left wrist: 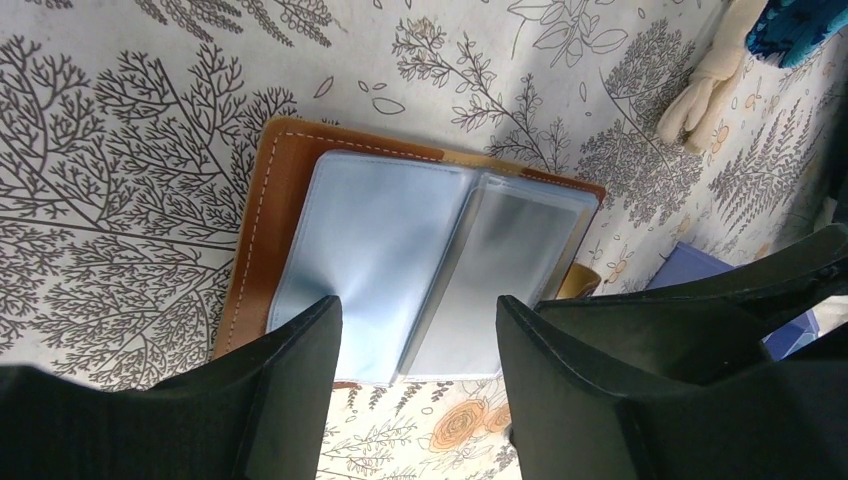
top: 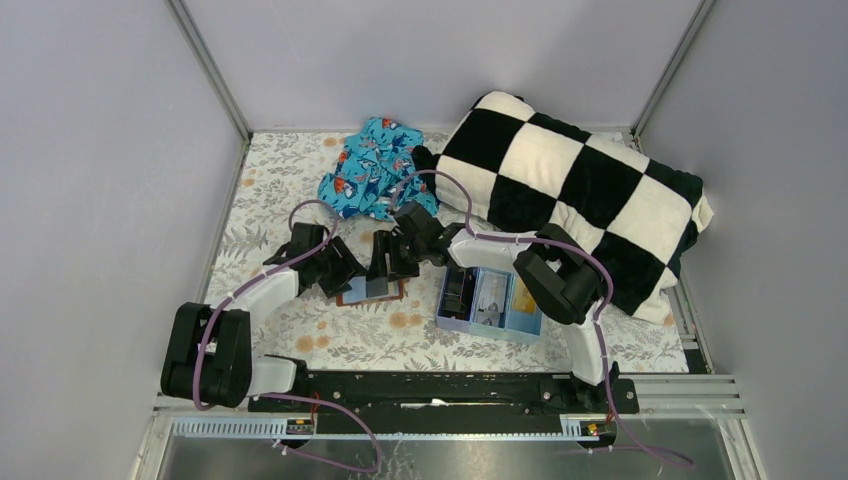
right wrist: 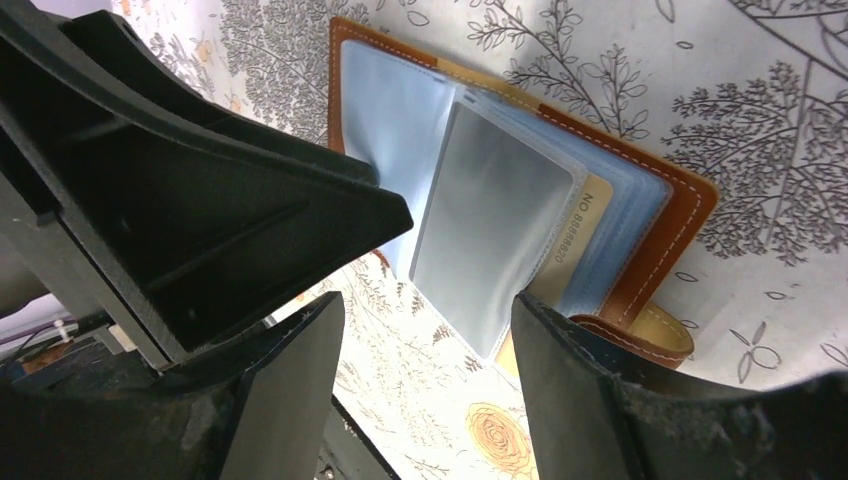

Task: Take the credit cards out of the card holder
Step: Remove the credit card from the card holder.

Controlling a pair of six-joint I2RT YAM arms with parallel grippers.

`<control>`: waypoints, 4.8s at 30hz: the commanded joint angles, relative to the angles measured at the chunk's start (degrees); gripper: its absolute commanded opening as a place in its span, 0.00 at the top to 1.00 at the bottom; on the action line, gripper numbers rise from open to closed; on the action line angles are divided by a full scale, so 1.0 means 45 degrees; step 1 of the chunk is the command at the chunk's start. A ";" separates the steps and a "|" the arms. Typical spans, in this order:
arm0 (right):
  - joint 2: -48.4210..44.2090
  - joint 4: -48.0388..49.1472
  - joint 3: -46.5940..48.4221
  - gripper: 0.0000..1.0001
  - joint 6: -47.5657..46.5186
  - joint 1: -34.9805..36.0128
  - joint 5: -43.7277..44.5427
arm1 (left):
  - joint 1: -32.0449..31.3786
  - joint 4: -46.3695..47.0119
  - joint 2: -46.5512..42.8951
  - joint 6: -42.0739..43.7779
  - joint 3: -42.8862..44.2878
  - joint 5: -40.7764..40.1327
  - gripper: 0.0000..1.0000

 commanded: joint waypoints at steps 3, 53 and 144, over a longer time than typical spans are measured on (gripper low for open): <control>-0.0238 0.1929 -0.0312 0.31 0.1020 0.0013 -0.1461 | 0.0108 0.0342 0.0037 0.0089 -0.0233 -0.0032 0.37; -0.0491 0.2781 -0.0209 0.33 0.1518 -0.0078 -0.0608 | 0.4551 -0.1376 -0.1993 0.1055 -0.0216 0.2342 0.34; 0.3194 0.3689 0.3006 0.32 0.3120 0.0542 -0.2432 | 0.5826 -0.3731 -0.1097 0.1916 0.2853 0.1676 0.31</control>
